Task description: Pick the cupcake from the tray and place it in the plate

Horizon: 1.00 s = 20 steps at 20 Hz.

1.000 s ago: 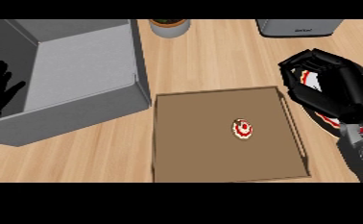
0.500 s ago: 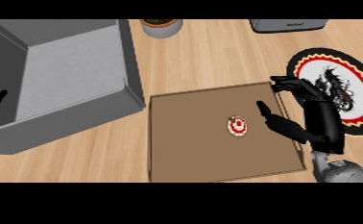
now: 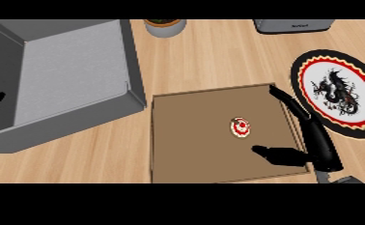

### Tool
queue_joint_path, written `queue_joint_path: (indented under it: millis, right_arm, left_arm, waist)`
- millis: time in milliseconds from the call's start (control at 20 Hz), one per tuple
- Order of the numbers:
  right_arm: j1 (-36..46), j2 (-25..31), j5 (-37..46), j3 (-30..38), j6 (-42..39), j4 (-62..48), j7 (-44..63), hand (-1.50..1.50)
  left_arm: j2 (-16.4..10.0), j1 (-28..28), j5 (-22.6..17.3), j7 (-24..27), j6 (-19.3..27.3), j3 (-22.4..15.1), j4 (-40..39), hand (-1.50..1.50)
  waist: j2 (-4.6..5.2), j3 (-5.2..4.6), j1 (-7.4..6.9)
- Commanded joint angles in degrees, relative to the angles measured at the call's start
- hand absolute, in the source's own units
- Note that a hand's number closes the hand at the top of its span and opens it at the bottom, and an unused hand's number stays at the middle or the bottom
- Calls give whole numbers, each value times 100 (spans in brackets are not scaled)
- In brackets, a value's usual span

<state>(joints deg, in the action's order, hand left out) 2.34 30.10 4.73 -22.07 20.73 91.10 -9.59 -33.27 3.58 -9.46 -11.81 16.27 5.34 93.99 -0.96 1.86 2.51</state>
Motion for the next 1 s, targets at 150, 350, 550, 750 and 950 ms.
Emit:
queue_joint_path:
  millis: [150,350,550,750,950]
  right_arm:
    - [310,848,868,-277,-368,106,1157,-150]
    - [509,1047,1002,-667,-1054,102,1918,-150]
    - [628,1036,1013,-1010,-1593,145,2543,-150]
    - [1023,941,889,-1042,-2003,170,3116,-150]
    - [1162,706,874,-1130,-2116,170,3538,-150]
  left_arm:
    - [975,88,-194,-225,-261,-984,-65,0]
    - [1009,80,-93,-245,-309,-998,60,0]
    - [1057,-20,-95,-388,-325,-915,26,0]
    - [1250,28,80,-291,-304,-1035,18,0]
    - [1319,61,201,-278,-306,-994,1,0]
  waist:
    - [131,-249,68]
    - [157,-244,-52]
    - [178,-231,-43]
    - [185,-228,-66]
    - [172,-214,-65]
